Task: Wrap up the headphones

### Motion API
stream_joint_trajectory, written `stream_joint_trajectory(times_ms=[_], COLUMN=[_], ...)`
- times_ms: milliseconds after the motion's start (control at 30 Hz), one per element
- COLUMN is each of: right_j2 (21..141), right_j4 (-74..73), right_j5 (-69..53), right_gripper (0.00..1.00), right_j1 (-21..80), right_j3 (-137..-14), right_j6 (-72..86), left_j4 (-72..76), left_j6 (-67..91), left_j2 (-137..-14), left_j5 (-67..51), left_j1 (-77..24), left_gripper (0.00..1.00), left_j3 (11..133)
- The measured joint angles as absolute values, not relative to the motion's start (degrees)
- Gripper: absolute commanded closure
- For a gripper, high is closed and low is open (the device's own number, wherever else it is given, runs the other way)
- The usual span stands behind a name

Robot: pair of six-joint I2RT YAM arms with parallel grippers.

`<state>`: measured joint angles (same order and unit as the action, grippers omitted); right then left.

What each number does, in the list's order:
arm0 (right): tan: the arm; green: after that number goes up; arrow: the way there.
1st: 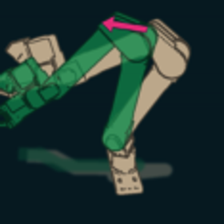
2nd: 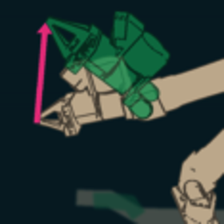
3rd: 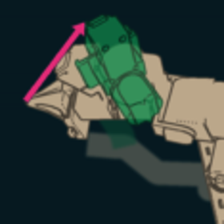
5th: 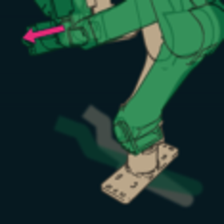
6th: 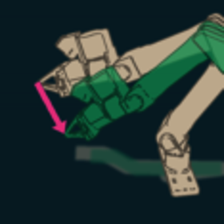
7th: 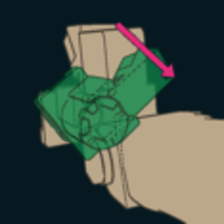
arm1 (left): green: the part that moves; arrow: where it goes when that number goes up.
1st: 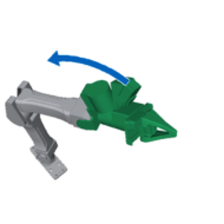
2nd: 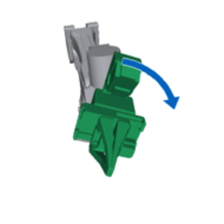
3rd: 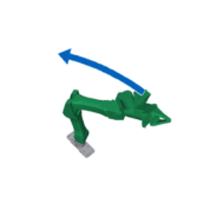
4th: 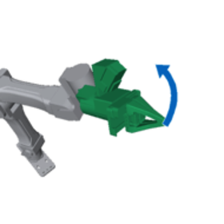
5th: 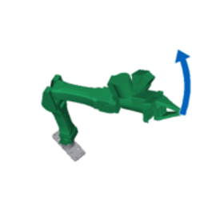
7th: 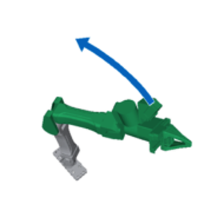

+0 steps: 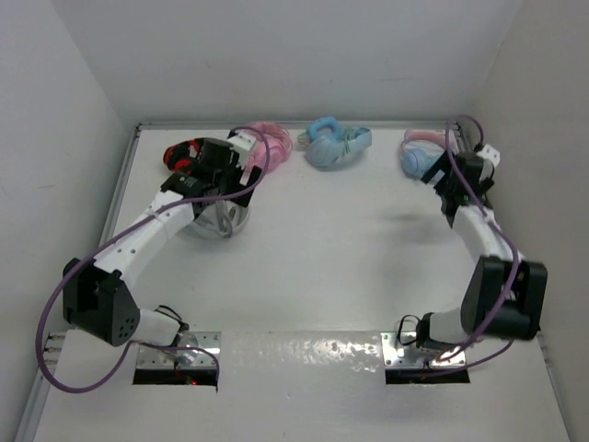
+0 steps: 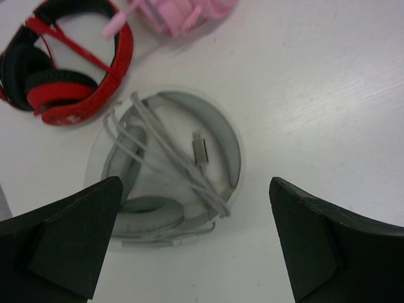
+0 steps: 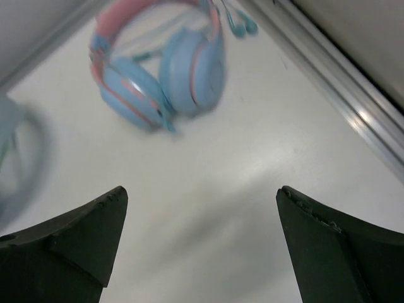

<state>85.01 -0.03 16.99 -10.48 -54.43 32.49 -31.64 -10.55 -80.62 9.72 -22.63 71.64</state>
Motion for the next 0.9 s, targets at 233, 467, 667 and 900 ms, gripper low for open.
stream_joint_trajectory(times_ms=[233,467,667,900], right_j2=[56.4,36.4,21.7,5.9], right_j4=[6.7,6.9,-0.1,-5.7], right_j5=[9.1,4.9,6.9,7.0], right_gripper=[0.01,0.01,0.01,0.01], right_j1=[-10.6,-10.6,-10.6,-10.6], right_j3=[-23.2,-6.6,-2.8,-2.6], right_j6=[34.8,37.1,37.5,37.9], left_j4=[-29.5,-22.9,-16.6,-9.3], left_j6=[-15.0,-16.5,-16.1,-15.9], left_j2=[-71.6,-62.1,-57.2,-53.5], left_j5=[16.8,24.7,30.7,33.5], left_j1=[-21.8,-21.5,-21.2,-21.2], left_gripper=[0.0,0.0,0.0,0.0], left_j3=[56.6,39.8,30.9,25.3])
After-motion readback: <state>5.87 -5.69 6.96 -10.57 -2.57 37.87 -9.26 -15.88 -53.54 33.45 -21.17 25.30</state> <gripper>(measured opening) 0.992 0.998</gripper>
